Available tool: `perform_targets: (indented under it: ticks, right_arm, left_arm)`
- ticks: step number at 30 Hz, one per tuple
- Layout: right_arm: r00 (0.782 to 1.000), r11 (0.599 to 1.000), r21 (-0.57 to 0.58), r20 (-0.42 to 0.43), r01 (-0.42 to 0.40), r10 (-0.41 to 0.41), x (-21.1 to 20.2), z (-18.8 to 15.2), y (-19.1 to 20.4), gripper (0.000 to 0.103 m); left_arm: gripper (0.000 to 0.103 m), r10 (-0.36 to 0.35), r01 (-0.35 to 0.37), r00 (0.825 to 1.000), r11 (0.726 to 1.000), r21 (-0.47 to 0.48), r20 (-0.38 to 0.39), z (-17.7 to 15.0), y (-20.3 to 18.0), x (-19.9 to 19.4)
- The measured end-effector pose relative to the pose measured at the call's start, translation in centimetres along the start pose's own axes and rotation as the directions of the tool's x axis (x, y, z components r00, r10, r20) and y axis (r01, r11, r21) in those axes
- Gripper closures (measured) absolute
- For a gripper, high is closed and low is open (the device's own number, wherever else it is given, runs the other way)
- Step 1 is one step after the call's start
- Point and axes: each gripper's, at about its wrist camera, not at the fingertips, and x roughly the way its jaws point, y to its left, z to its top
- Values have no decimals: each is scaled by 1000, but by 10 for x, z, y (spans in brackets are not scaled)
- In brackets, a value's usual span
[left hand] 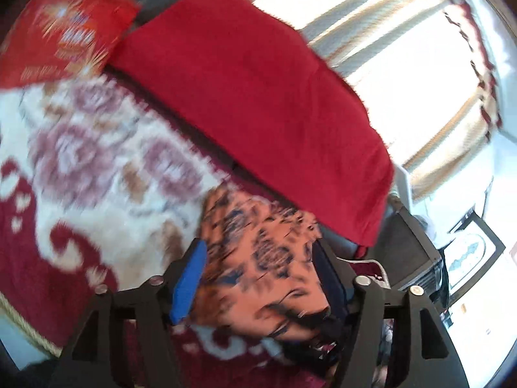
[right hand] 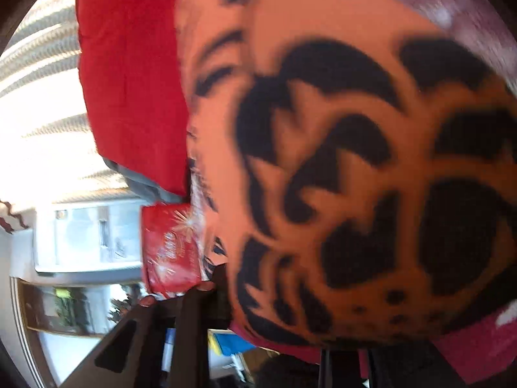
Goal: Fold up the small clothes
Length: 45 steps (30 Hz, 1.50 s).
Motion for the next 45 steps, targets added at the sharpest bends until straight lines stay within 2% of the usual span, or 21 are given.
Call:
perform_targets:
  ticks: [1,3,5,6,7,8,11,13,15,21,24,27,32,33,34,36,38,40,41,43,45]
  right_arm:
    - [1000,999,-39,-9,1,-1,-2,-3,2,70]
    - [999,995,-102,-21,21,-23,-6,-9,7,53]
    - [999,987,-154,-29,38,-43,-13,-16,13,41]
    - [998,981,-187,-29,50,-57,-20,-20,17,34]
    - [997,975,-214,-28,61,-68,-25,-24,19,31]
    - [996,964,-257,-30,73,-83,-35,-29,22,31]
    - [992,930,-352,-24,106,-123,-58,-38,21,31]
    - [989,908,-398,-2,133,-146,-72,-39,19,31]
    - [986,886,-435,50,163,-157,-90,-37,19,31]
    - [986,899,-414,136,143,-94,-121,2,16,31]
    - [987,894,-428,141,132,-78,-118,30,24,31]
    - [990,891,-438,117,118,-73,-101,57,35,31]
    - [986,894,-418,48,162,-157,-53,93,29,31]
    - [987,884,-441,38,155,-154,-48,91,33,40]
    - [981,848,-497,57,187,-183,-44,85,44,42]
    - [958,770,-571,150,286,-244,-49,68,64,64]
    - [918,663,-634,284,397,-278,-57,44,84,66]
    - [877,605,-636,321,479,-357,-44,41,76,66]
    - [875,621,-617,307,483,-375,-40,44,68,61]
    - [914,728,-552,252,406,-319,-49,57,55,49]
    - [934,772,-529,246,352,-258,-63,63,58,40]
  left_arm:
    - [29,2,-2,1000,1000,24,3,1,-5,2]
    - [28,25,-23,999,998,62,-27,1,-10,18]
    - [28,144,-129,984,981,143,-101,-12,-6,51]
    - [29,226,-199,963,964,178,-149,-21,1,67]
    - [31,316,-271,921,939,211,-227,-35,16,87]
    - [31,339,-290,904,933,211,-259,-44,29,95]
    - [31,333,-295,919,935,196,-210,-42,30,86]
    - [31,336,-304,936,923,237,-108,-34,15,73]
    - [32,324,-298,944,917,266,-59,-30,4,64]
    - [31,185,-159,982,930,333,-49,-38,-44,64]
    - [29,168,-121,980,925,361,-102,-49,-56,86]
    - [28,240,-161,950,923,348,-198,-60,-42,124]
    - [28,275,-185,950,878,442,-149,-74,-46,132]
    - [28,271,-181,951,876,446,-146,-75,-45,132]
    - [28,269,-179,952,878,445,-146,-74,-44,131]
    - [28,256,-166,954,884,437,-154,-73,-42,128]
    - [28,248,-159,956,888,432,-156,-73,-43,126]
    - [28,259,-168,954,881,442,-153,-76,-45,127]
    - [28,262,-169,953,877,450,-153,-77,-46,127]
    - [28,268,-173,952,868,465,-146,-79,-46,129]
    - [28,260,-166,954,873,458,-150,-79,-45,128]
